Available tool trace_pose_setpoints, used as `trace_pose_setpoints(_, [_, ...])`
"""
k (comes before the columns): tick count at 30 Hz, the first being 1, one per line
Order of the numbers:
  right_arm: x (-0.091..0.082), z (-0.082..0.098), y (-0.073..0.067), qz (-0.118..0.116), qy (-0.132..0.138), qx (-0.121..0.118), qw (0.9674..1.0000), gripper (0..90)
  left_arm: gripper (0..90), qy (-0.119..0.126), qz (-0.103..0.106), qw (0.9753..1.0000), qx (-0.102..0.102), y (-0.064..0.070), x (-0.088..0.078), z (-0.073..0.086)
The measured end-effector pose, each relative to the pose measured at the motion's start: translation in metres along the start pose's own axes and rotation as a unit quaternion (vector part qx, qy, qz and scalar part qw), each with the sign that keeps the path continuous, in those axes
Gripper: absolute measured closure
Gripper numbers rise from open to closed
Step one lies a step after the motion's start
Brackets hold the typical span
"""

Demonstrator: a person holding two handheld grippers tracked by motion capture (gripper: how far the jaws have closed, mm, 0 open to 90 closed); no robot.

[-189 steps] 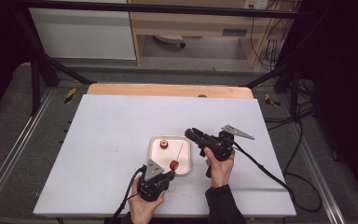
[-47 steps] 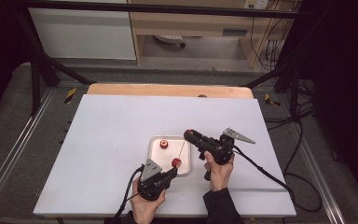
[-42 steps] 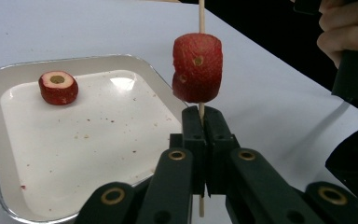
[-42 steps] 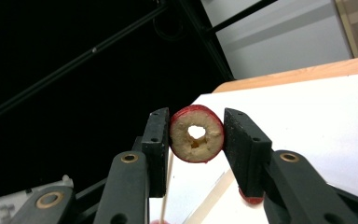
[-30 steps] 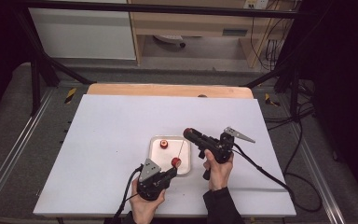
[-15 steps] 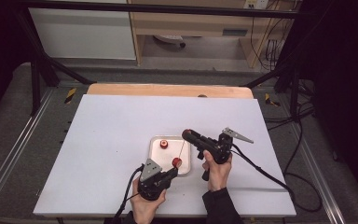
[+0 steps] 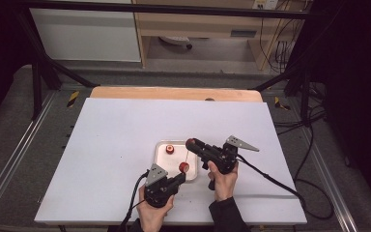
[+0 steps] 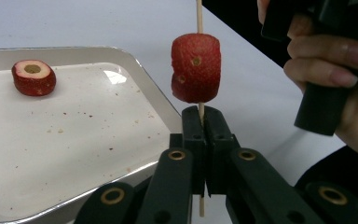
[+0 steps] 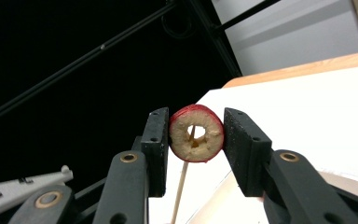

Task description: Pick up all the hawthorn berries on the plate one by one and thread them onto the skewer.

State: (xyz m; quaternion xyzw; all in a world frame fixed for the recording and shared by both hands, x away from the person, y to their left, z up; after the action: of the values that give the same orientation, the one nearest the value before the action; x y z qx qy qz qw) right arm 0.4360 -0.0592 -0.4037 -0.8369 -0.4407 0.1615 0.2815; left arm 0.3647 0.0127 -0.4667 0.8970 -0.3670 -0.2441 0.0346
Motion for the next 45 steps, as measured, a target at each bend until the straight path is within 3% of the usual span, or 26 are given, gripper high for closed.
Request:
trace_pose_setpoints(8, [0.003, 0.019, -0.004, -0.009, -0.015, 0.005, 0.9998, 62.3, 88.9, 0.015, -0.015, 0.9997, -0.008, -0.005, -0.001, -0.003])
trace_pose_setpoints(13, [0.004, 0.037, -0.004, -0.001, -0.044, 0.003, 0.9990, 62.2, 88.8, 0.006, -0.020, 0.9998, -0.003, -0.010, 0.000, -0.002])
trace_pose_setpoints(18, [0.003, 0.038, -0.003, 0.004, -0.064, -0.009, 0.9979, 61.8, 88.6, 0.009, -0.017, 0.9998, 0.010, -0.012, 0.001, 0.001])
trace_pose_setpoints(19, [0.002, 0.034, -0.004, 0.007, -0.060, -0.019, 0.9980, 58.2, 88.7, 0.006, -0.023, 0.9996, 0.018, -0.016, -0.002, 0.003])
trace_pose_setpoints(24, [0.000, 0.022, 0.003, 0.030, -0.060, -0.038, 0.9970, 45.6, 88.7, 0.006, -0.029, 0.9993, 0.022, -0.029, -0.011, 0.009])
trace_pose_setpoints(25, [0.001, 0.019, 0.010, 0.044, -0.069, -0.041, 0.9958, 36.9, 88.6, 0.002, -0.035, 0.9991, 0.026, -0.036, -0.015, 0.012])
trace_pose_setpoints(28, [0.002, 0.020, 0.017, 0.060, -0.083, -0.042, 0.9938, 31.0, 88.6, -0.002, -0.041, 0.9986, 0.032, -0.042, -0.020, 0.015])
trace_pose_setpoints(29, [0.003, 0.022, 0.025, 0.074, -0.103, -0.045, 0.9909, 24.7, 88.6, -0.007, -0.046, 0.9981, 0.041, -0.048, -0.024, 0.017])
trace_pose_setpoints(30, [0.003, 0.022, 0.025, 0.074, -0.103, -0.045, 0.9909, 24.7, 88.6, -0.007, -0.046, 0.9981, 0.041, -0.048, -0.024, 0.017])
trace_pose_setpoints(31, [0.005, 0.025, 0.032, 0.089, -0.123, -0.055, 0.9869, 19.1, 88.6, -0.011, -0.051, 0.9976, 0.046, -0.054, -0.028, 0.018])
trace_pose_setpoints(32, [0.005, 0.025, 0.032, 0.089, -0.123, -0.055, 0.9869, 19.1, 88.5, -0.011, -0.051, 0.9976, 0.046, -0.054, -0.028, 0.018])
trace_pose_setpoints(33, [0.007, 0.026, 0.038, 0.104, -0.137, -0.068, 0.9827, 15.8, 88.5, -0.013, -0.055, 0.9972, 0.049, -0.059, -0.032, 0.020])
trace_pose_setpoints(34, [0.007, 0.026, 0.038, 0.104, -0.137, -0.068, 0.9827, 15.8, 88.5, -0.013, -0.055, 0.9972, 0.049, -0.059, -0.032, 0.020])
trace_pose_setpoints(35, [0.009, 0.028, 0.041, 0.110, -0.156, -0.081, 0.9783, 13.4, 88.5, -0.017, -0.057, 0.9969, 0.051, -0.064, -0.035, 0.021])
trace_pose_setpoints(36, [0.009, 0.028, 0.041, 0.110, -0.156, -0.081, 0.9783, 13.4, 88.5, -0.017, -0.057, 0.9969, 0.051, -0.064, -0.035, 0.021])
trace_pose_setpoints(37, [0.011, 0.032, 0.044, 0.113, -0.182, -0.091, 0.9724, 11.0, 88.4, -0.017, -0.059, 0.9968, 0.051, -0.066, -0.037, 0.022])
trace_pose_setpoints(38, [0.011, 0.032, 0.044, 0.113, -0.182, -0.091, 0.9724, 11.0, 88.4, -0.018, -0.060, 0.9968, 0.050, -0.068, -0.039, 0.022])
trace_pose_setpoints(39, [0.012, 0.037, 0.048, 0.122, -0.214, -0.110, 0.9629, 9.5, 88.4, -0.019, -0.060, 0.9968, 0.050, -0.071, -0.041, 0.023])
trace_pose_setpoints(40, [0.012, 0.037, 0.048, 0.122, -0.214, -0.110, 0.9629, 9.5, 88.4, -0.019, -0.060, 0.9968, 0.050, -0.071, -0.041, 0.023])
trace_pose_setpoints(41, [0.013, 0.040, 0.051, 0.125, -0.233, -0.121, 0.9569, 9.2, 88.4, -0.018, -0.061, 0.9968, 0.049, -0.073, -0.043, 0.024])
trace_pose_setpoints(45, [0.016, 0.040, 0.053, 0.123, -0.241, -0.122, 0.9550, 7.3, 88.4, -0.017, -0.059, 0.9969, 0.049, -0.077, -0.047, 0.024])
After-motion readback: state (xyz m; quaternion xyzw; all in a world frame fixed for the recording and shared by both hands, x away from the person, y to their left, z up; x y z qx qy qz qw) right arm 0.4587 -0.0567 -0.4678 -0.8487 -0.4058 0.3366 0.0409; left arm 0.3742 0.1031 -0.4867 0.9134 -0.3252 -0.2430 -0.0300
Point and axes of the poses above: each handheld gripper's, and its own axes: x roughly forward along the jaws, z roughly out of its underside, y roughly to its right, the point moved 10 cm from there along x, roughly forward along the jaws, and after that the axes turned 5 degrees about x, right-handed, at the moved point
